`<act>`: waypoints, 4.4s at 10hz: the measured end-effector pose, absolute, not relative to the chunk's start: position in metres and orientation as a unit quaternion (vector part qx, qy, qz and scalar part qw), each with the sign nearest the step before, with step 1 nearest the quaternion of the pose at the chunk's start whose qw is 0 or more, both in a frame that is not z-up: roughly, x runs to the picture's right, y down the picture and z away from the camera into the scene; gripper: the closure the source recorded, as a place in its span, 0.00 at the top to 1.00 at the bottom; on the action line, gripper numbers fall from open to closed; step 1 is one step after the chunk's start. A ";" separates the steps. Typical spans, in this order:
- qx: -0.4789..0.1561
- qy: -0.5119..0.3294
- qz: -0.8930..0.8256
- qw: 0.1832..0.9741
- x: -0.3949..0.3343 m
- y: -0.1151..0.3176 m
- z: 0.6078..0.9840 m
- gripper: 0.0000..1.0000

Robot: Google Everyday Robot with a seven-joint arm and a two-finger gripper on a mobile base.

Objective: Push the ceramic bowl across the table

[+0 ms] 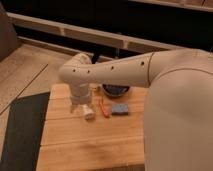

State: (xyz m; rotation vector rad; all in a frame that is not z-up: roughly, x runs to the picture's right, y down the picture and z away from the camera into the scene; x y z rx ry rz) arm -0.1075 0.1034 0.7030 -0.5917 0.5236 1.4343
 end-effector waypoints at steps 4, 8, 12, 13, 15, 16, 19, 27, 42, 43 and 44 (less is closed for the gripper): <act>-0.264 0.233 0.640 0.683 -0.107 0.103 0.703 0.65; -0.264 0.233 0.640 0.683 -0.107 0.103 0.703 0.65; -0.264 0.233 0.640 0.683 -0.107 0.103 0.703 0.65; -0.264 0.233 0.640 0.683 -0.107 0.103 0.703 0.65; -0.264 0.233 0.640 0.683 -0.107 0.103 0.703 0.65; -0.264 0.233 0.640 0.683 -0.107 0.103 0.703 0.65; -0.264 0.233 0.640 0.683 -0.107 0.103 0.703 0.65; -0.264 0.231 0.648 0.675 -0.102 0.101 0.710 0.65; -0.180 0.275 0.686 0.649 0.037 0.068 0.789 0.65; -0.176 0.288 0.688 0.643 0.048 0.073 0.802 0.65; -0.172 0.300 0.686 0.640 0.057 0.076 0.818 0.65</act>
